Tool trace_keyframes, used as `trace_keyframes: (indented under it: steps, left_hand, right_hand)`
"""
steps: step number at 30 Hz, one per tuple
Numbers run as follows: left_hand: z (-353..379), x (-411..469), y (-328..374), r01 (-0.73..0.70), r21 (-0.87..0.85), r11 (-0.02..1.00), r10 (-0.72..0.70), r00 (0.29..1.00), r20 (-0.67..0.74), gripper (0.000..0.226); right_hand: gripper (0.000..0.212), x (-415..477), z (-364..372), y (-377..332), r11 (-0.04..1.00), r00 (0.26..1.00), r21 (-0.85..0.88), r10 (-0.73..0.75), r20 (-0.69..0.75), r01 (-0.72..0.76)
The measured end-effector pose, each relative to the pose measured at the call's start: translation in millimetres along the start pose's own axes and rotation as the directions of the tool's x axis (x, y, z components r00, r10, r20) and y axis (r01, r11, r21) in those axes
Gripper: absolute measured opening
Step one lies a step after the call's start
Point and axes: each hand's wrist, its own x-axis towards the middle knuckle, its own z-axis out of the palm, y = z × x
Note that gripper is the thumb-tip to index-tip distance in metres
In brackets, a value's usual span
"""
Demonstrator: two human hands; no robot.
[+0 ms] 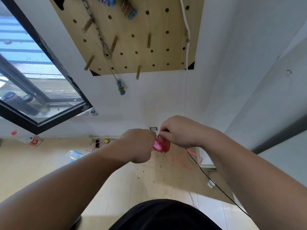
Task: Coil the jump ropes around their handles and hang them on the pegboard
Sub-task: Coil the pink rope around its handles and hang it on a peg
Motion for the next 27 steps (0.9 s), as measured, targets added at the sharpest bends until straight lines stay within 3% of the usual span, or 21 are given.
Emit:
trace_keyframes:
  steps: [3,8,15,18,20,23,27]
  left_hand:
    - [0.9,8.2,-10.5,0.105,-0.172,0.980,-0.113,0.993,-0.040,0.015]
    - [6.9,11.1,-8.9,0.147,-0.385,0.911,-0.182,0.982,-0.056,0.019]
    - [8.5,3.3,-6.1,0.143,-0.632,0.762,-0.245,0.967,-0.076,0.027]
    - [7.8,0.7,-5.9,0.142,-0.757,0.637,-0.333,0.937,-0.105,0.023]
    - [5.3,-1.8,-7.4,0.125,-0.831,0.541,-0.365,0.926,-0.099,0.024]
    - [1.8,-9.1,-8.8,0.081,-0.915,0.396,-0.347,0.936,-0.067,0.026]
    - [3.7,-15.7,-9.9,0.041,-0.981,0.189,-0.307,0.951,-0.020,0.028]
  right_hand:
    - [0.031,-3.9,12.1,-4.0,0.994,0.984,0.110,0.038,-0.172,-0.019]
    - [0.027,-14.8,34.8,-11.8,0.965,0.914,0.259,0.139,-0.382,-0.039]
    - [0.012,-25.7,46.3,-26.3,0.917,0.838,0.397,0.241,-0.490,-0.032]
    - [0.006,-27.1,47.4,-29.3,0.900,0.802,0.435,0.245,-0.545,0.021]
    - [0.013,-30.3,46.3,-29.2,0.832,0.803,0.550,0.285,-0.524,0.064]
    - [0.018,-39.0,40.7,-27.7,0.644,0.832,0.748,0.318,-0.454,0.162]
    - [0.010,-44.6,35.4,-25.1,0.427,0.860,0.870,0.316,-0.400,0.248]
